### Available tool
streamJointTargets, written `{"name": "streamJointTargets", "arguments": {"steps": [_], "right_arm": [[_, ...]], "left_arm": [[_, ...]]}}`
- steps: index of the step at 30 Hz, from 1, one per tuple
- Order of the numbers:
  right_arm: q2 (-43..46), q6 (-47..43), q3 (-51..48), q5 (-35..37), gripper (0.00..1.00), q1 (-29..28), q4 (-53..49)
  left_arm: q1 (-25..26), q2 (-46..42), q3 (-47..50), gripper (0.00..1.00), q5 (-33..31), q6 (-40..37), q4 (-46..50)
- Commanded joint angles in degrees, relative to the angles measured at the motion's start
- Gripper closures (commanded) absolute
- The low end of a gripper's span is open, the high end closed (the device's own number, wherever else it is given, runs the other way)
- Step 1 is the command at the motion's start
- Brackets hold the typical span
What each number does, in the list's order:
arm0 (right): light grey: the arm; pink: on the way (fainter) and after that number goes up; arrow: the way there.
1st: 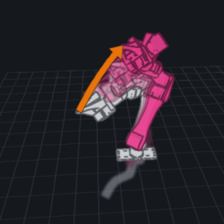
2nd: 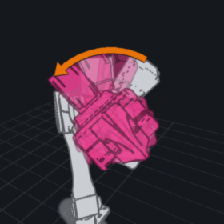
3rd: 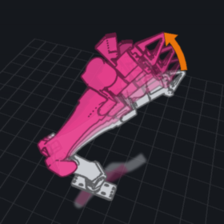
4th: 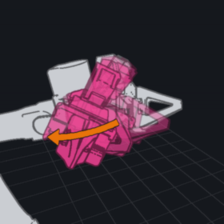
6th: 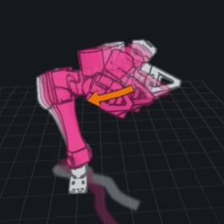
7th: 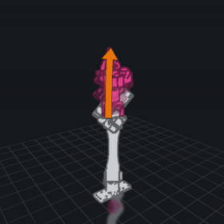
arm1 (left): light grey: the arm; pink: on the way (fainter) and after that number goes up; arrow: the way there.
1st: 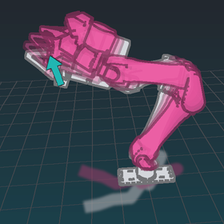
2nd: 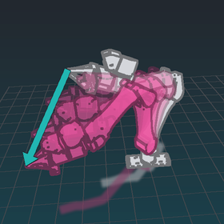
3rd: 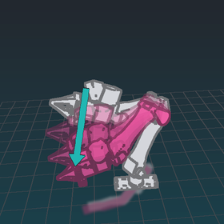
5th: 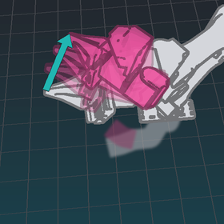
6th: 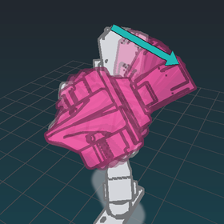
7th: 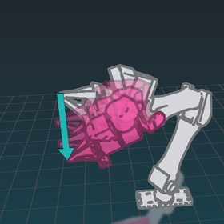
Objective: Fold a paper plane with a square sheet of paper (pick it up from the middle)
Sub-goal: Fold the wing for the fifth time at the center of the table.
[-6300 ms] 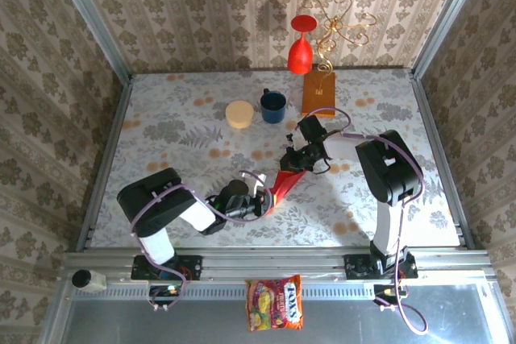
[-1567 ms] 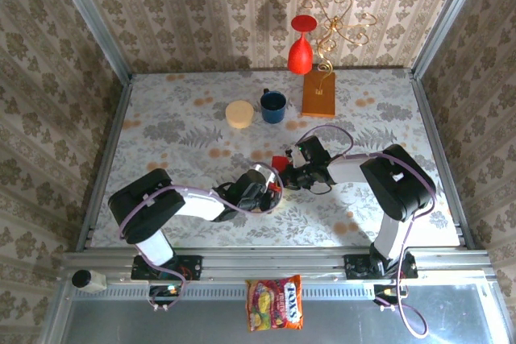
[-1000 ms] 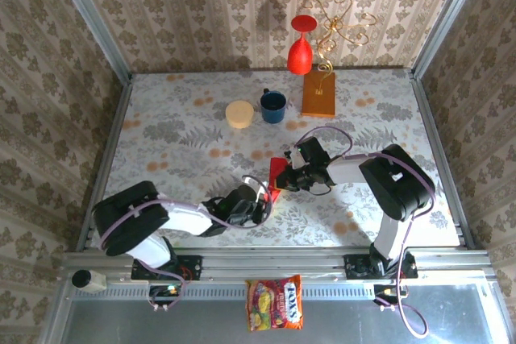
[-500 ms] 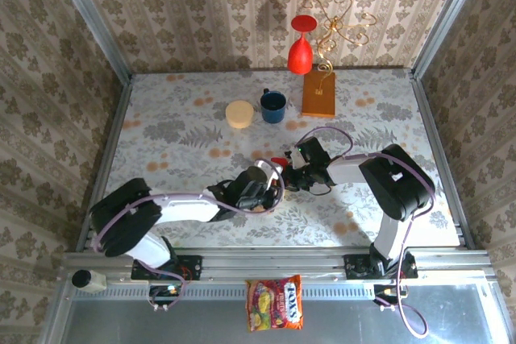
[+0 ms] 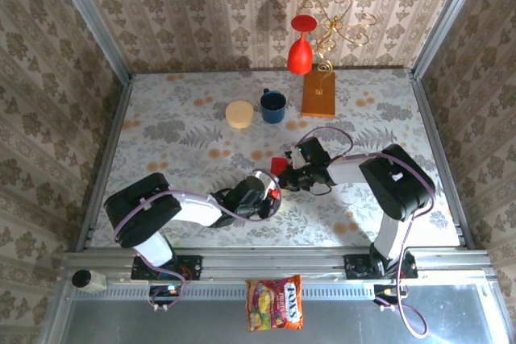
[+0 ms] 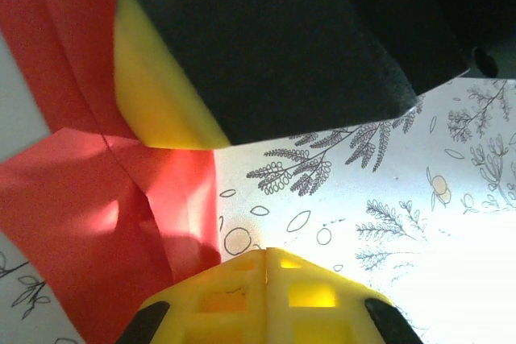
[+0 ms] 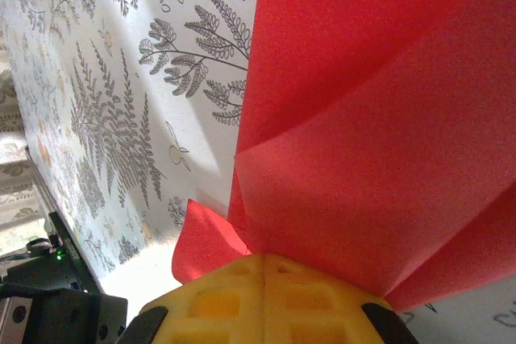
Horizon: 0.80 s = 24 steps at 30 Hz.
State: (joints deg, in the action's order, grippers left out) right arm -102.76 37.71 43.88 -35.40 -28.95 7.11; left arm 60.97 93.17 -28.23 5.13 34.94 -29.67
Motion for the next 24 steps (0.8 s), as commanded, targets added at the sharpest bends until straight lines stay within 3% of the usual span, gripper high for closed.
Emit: {"name": "streamJointTargets", "arguments": {"steps": [1,11,24], "right_arm": [[1.0,-1.3,-0.3,4.2,1.0,1.7,-7.1],[8.8,-1.4,0.1,3.8,1.0,1.2,-7.8],[1.2,0.9,1.9,6.9,1.0,-1.9,-5.5]], "left_arm": [[-0.4,0.3,3.3,1.0,-0.1,2.4,0.4],[-0.3,1.0,4.5,1.0,0.1,2.7,-1.0],[-0.3,2.7,4.1,1.0,0.1,4.0,0.4]]}}
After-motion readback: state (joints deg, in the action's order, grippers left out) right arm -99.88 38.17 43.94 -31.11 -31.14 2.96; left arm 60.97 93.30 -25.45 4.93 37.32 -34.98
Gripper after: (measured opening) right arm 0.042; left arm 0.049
